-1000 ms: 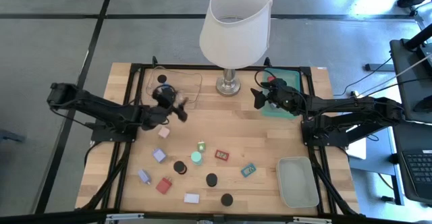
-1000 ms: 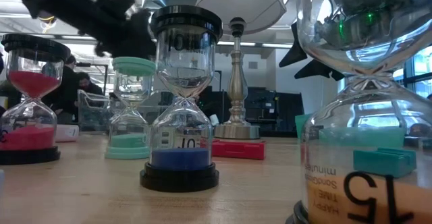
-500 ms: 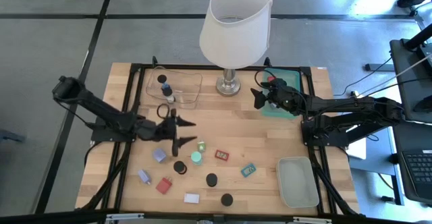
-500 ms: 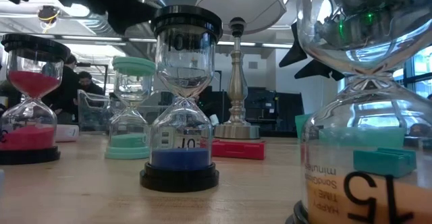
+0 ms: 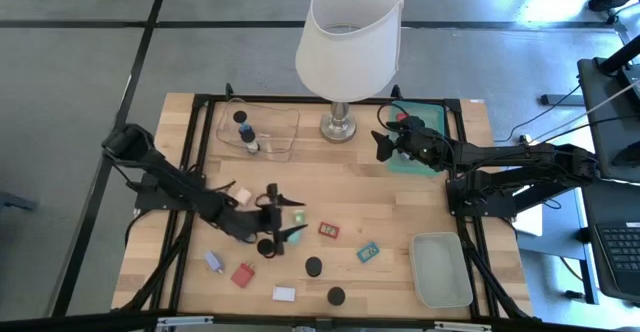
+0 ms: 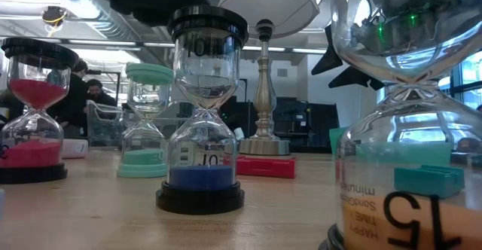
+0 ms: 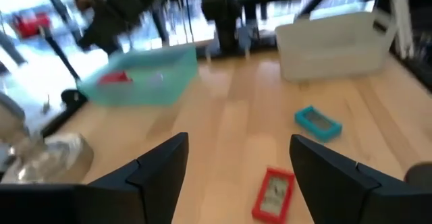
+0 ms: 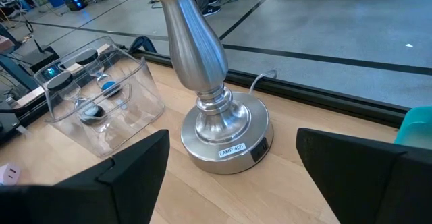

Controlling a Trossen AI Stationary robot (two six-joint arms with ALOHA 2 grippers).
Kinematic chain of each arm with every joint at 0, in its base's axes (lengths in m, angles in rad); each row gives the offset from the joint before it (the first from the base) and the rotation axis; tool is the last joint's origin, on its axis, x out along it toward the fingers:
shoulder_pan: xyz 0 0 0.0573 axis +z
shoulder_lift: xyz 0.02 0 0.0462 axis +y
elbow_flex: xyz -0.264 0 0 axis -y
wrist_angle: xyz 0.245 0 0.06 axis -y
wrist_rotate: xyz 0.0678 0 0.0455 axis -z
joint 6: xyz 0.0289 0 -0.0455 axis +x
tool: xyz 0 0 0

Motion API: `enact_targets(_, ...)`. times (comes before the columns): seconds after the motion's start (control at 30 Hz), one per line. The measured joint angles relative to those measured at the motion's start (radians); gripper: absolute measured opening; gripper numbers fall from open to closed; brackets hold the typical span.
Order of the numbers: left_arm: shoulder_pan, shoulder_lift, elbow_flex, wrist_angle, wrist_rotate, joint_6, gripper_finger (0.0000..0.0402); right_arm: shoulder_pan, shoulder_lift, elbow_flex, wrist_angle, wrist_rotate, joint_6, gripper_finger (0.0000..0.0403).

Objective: Pick & Place Office items
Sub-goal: Put the light green hourglass into the transparent bin

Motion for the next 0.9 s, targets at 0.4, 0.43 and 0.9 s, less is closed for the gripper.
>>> enact_targets(0.4,0.028,0.033,0.295,-0.622,0.147,-0.410,0.0277,0.000,0.000,0.000,0.000,0.000,0.000,0.0327)
enact_targets(0.43,0.028,0.033,0.297,-0.638,0.150,-0.419,0.0277,0.000,0.000,0.000,0.000,0.000,0.000,0.0327)
enact_targets(0.9,0.050,0.078,0.297,-0.695,0.156,-0.448,0.0277,0.000,0.000,0.000,0.000,0.000,0.000,0.0327)
